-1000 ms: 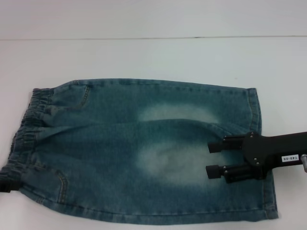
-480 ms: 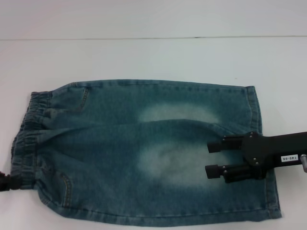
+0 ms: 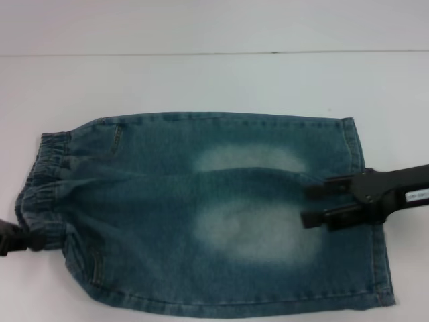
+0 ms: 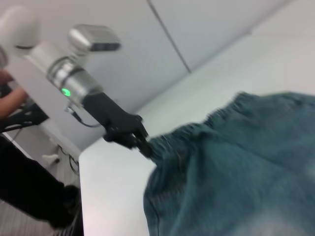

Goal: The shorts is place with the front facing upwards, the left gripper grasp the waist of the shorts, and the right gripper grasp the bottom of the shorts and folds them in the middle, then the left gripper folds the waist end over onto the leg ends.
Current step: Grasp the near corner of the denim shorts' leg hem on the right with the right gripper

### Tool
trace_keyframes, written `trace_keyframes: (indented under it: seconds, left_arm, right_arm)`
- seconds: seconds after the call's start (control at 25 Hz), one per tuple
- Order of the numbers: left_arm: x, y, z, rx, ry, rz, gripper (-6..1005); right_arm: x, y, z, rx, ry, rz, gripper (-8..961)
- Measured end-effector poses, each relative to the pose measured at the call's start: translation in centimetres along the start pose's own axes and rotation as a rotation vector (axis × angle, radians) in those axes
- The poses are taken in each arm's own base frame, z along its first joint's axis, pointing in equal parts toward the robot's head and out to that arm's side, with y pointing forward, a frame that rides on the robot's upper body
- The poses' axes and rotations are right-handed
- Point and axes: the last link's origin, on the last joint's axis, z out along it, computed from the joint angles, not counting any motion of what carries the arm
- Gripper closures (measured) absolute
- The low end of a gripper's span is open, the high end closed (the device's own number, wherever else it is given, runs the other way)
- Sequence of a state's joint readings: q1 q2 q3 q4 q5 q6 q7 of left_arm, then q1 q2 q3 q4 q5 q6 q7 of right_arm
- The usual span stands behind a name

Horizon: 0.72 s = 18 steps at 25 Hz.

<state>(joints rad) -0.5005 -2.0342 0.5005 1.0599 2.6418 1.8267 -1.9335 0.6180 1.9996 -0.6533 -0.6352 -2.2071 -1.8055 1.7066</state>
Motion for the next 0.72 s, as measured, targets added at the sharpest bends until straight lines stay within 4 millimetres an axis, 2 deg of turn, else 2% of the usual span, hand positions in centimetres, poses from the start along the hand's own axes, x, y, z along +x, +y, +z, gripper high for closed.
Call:
trace_keyframes:
  seconds: [0.2,0.36,0.52,0.72]
  left_arm:
    - [1.3,0.1,-0.4,0.0,0.018,-0.001,974]
    - [1.6,-0.1,-0.7,0.01,0.03,-0.006,974]
    - [2.0,-0.2,-0.8,0.016,0.035,-0.005,973]
    - [2.4,-0.2,-0.7,0.017,0.038,-0.004,973]
  right_arm:
    - [-1.0,-0.7,-3.0,0.064,0.166,0.052,96]
    - [-1.1,-0.6,-4.9,0.118,0.303,0.067,96]
    - [-0.6,-0.1,-5.4,0.113,0.427,0.104,97]
    - [0.7,0.0,-5.0,0.102,0.552,0.149,97]
